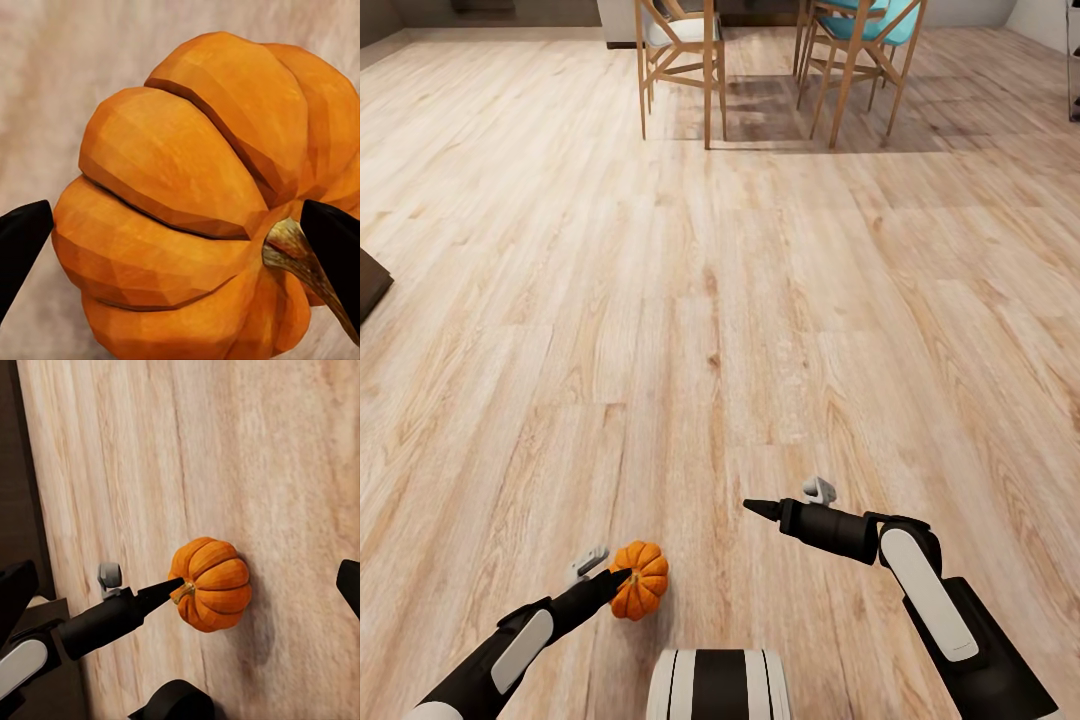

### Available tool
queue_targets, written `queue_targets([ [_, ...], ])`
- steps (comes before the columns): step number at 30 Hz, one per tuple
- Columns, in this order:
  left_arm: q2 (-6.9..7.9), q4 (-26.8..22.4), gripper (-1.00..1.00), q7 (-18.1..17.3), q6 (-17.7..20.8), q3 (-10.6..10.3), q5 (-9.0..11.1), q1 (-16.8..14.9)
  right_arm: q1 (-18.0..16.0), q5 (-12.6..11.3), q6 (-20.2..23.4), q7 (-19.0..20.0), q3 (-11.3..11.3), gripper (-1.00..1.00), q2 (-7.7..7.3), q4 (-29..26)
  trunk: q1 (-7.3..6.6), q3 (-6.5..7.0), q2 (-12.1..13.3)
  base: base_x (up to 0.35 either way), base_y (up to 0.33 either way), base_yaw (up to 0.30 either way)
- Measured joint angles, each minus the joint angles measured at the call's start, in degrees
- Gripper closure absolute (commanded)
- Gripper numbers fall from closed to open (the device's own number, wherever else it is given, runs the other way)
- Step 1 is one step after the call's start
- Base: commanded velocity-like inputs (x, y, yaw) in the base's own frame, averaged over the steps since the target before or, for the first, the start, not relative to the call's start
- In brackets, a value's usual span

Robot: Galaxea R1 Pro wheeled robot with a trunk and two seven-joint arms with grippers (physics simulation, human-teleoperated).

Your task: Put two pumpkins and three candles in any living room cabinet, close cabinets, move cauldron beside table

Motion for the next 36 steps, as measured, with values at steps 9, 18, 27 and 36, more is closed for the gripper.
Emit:
queue_targets([
  [9,0.08,0.01,1.0,-0.06,-0.01,-0.01,-0.02,0.01,0.0,0.02,0.0,0.0,-0.02,-1.0,0.0,0.11,0.0,0.0,0.0,0.0,0.0,0.0],
  [18,0.08,0.03,1.0,-0.08,-0.03,-0.03,-0.14,0.03,0.0,0.0,0.0,0.0,-0.01,-1.0,0.0,0.14,-0.05,0.43,0.03,0.0,0.0,0.0],
  [27,0.49,-0.93,1.0,-0.25,0.06,0.04,0.26,0.06,0.0,-0.02,0.0,0.0,-0.02,-1.0,0.0,0.15,-0.28,2.43,0.15,0.0,0.0,0.0],
  [36,4.56,-5.96,1.0,-10.97,8.48,1.52,1.14,0.19,0.0,0.02,0.0,0.0,-0.02,-1.0,0.0,0.26,-0.51,4.43,0.27,0.0,0.0,0.0],
])
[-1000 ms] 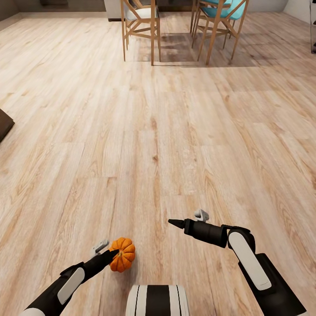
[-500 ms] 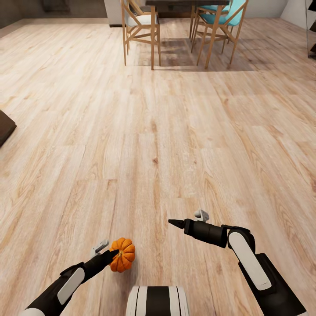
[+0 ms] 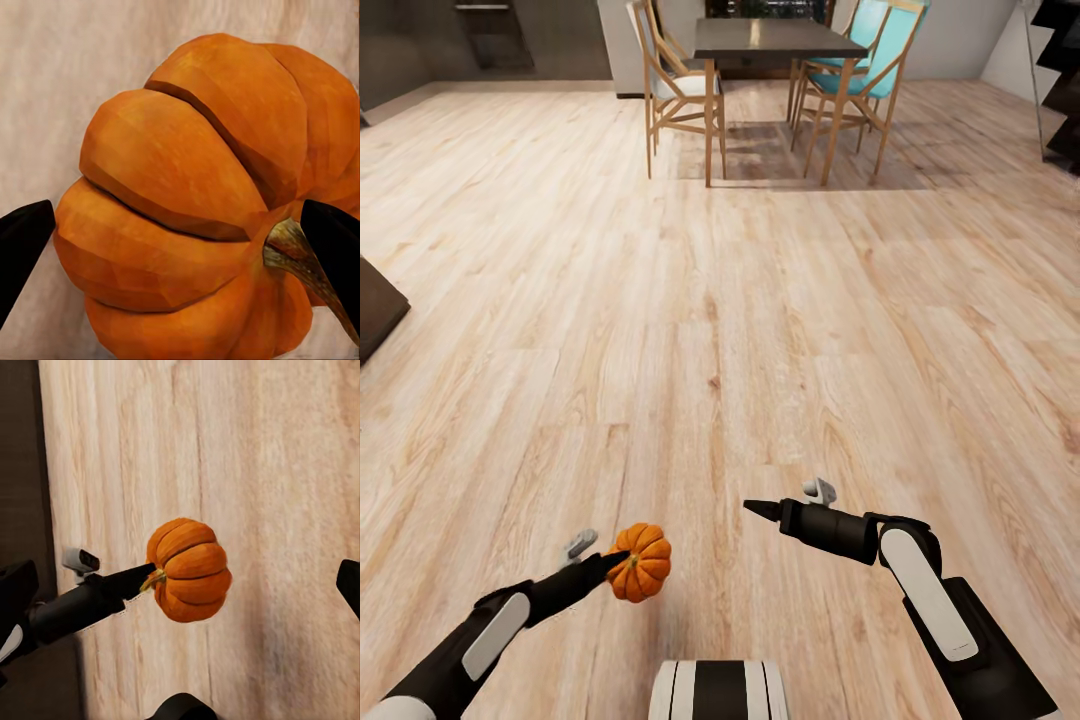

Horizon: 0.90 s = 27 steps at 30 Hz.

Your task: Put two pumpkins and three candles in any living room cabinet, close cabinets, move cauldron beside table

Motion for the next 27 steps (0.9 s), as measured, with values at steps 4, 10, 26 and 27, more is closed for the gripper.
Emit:
queue_targets([
  [4,2.75,-0.06,1.0,-7.84,2.05,1.75,-0.04,0.33,0.0,0.0,0.0,0.0,0.0,-1.0,0.0,0.06,-0.1,0.89,0.05,0.0,0.0,0.0],
  [10,5.97,-0.08,1.0,-13.39,8.22,3.03,3.89,0.52,0.0,-0.05,-0.07,0.0,0.0,-1.0,0.0,0.27,-0.26,2.22,0.14,0.0,0.0,0.0],
  [26,8.35,-0.08,1.0,-14.19,10.84,3.37,9.31,0.46,0.0,-1.82,0.08,-0.08,-3.59,-1.0,0.09,0.33,-0.67,5.76,0.35,0.0,0.0,0.0],
  [27,8.38,-0.11,1.0,-14.21,11.02,3.33,9.5,0.46,0.0,-1.82,0.08,-0.08,-3.6,-1.0,0.09,0.35,-0.69,5.98,0.36,0.0,0.0,0.076],
])
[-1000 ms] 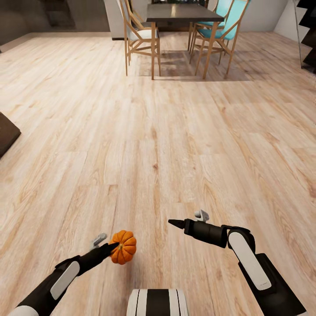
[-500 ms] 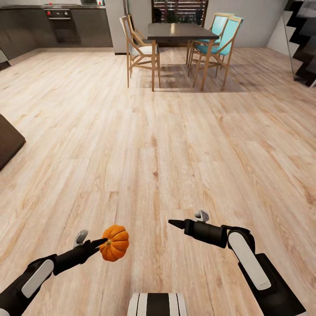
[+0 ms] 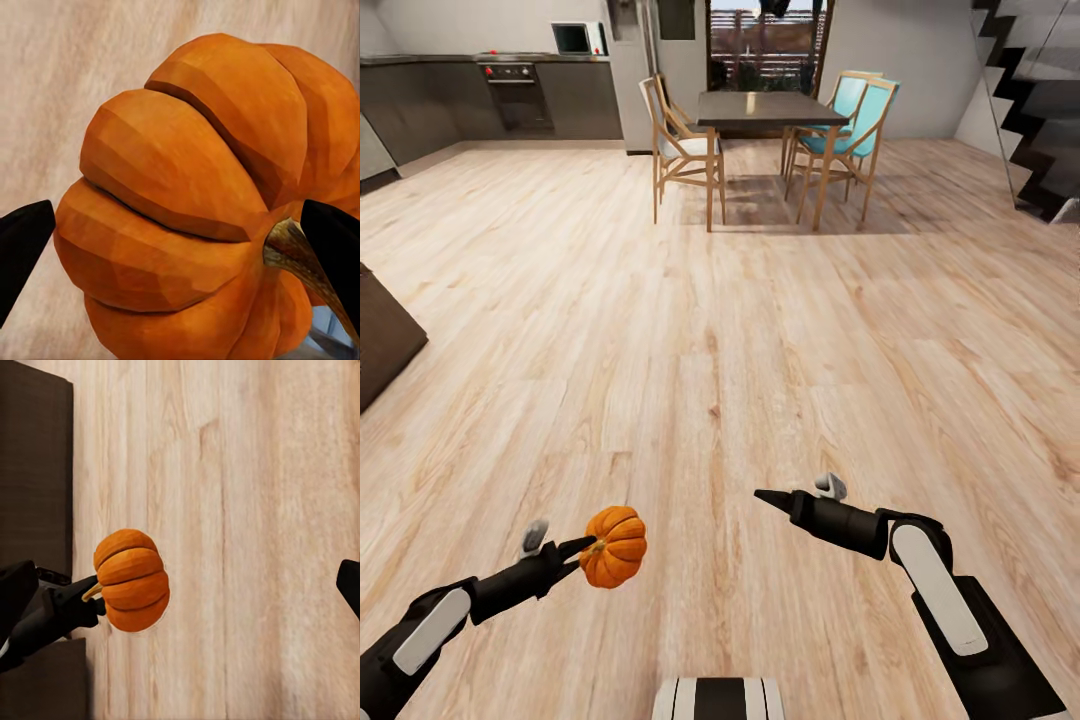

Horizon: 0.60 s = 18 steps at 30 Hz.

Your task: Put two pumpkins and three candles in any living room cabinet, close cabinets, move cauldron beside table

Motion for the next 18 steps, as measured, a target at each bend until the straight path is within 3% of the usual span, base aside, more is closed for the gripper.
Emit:
queue_targets([
  [18,-0.02,-0.08,1.0,0.02,1.58,0.01,-0.12,0.03,-0.02,0.25,-0.08,0.0,0.01,-1.0,0.01,-0.01,-0.46,4.29,0.24,0.0,0.0,0.252],
])
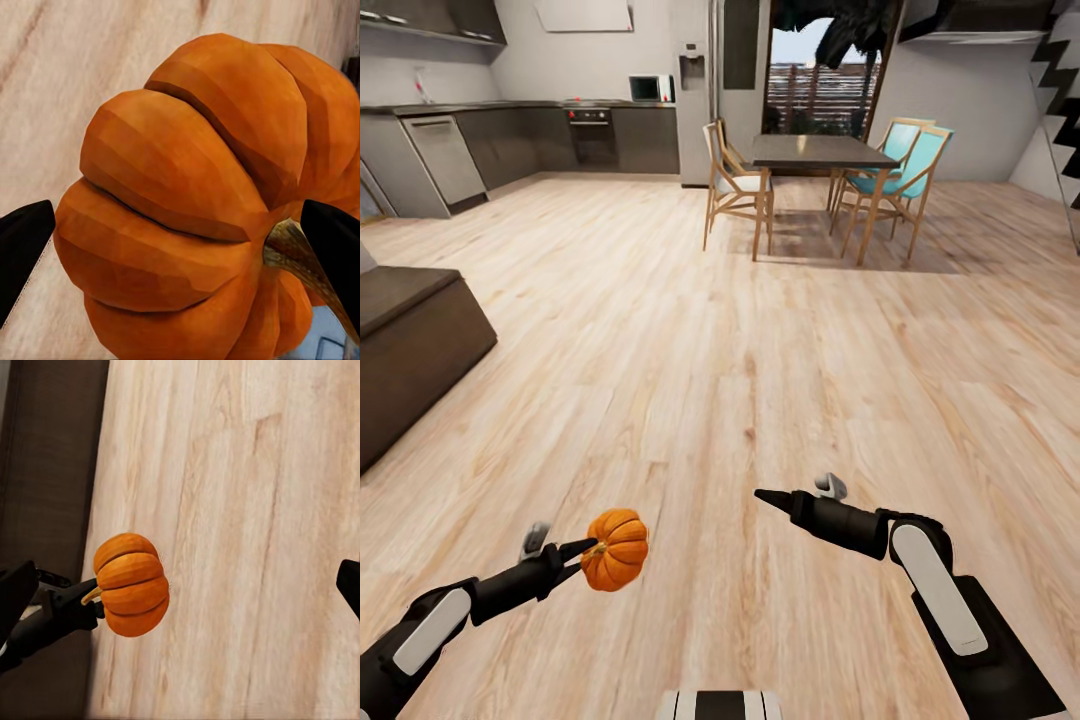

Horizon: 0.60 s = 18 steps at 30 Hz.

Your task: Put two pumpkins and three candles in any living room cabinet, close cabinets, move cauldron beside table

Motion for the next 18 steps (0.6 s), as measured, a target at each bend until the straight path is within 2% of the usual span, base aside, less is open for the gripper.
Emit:
queue_targets([
  [6,0.0,0.03,1.0,0.0,-0.04,-0.01,-0.1,0.0,0.0,-0.06,0.0,0.0,0.0,-1.0,0.0,0.02,-0.15,1.34,0.08,0.0,0.0,0.242],
  [15,-0.03,0.08,1.0,0.04,0.05,-0.02,0.09,-0.02,0.02,-0.16,0.24,0.0,-0.07,-1.0,0.05,-0.04,-0.39,3.24,0.2,0.0,0.0,0.031],
  [18,-0.01,0.09,1.0,0.08,0.0,-0.01,0.04,-0.01,0.02,-0.14,0.26,0.0,-0.09,-1.0,0.07,-0.02,-0.38,3.03,0.21,0.0,0.0,0.053],
])
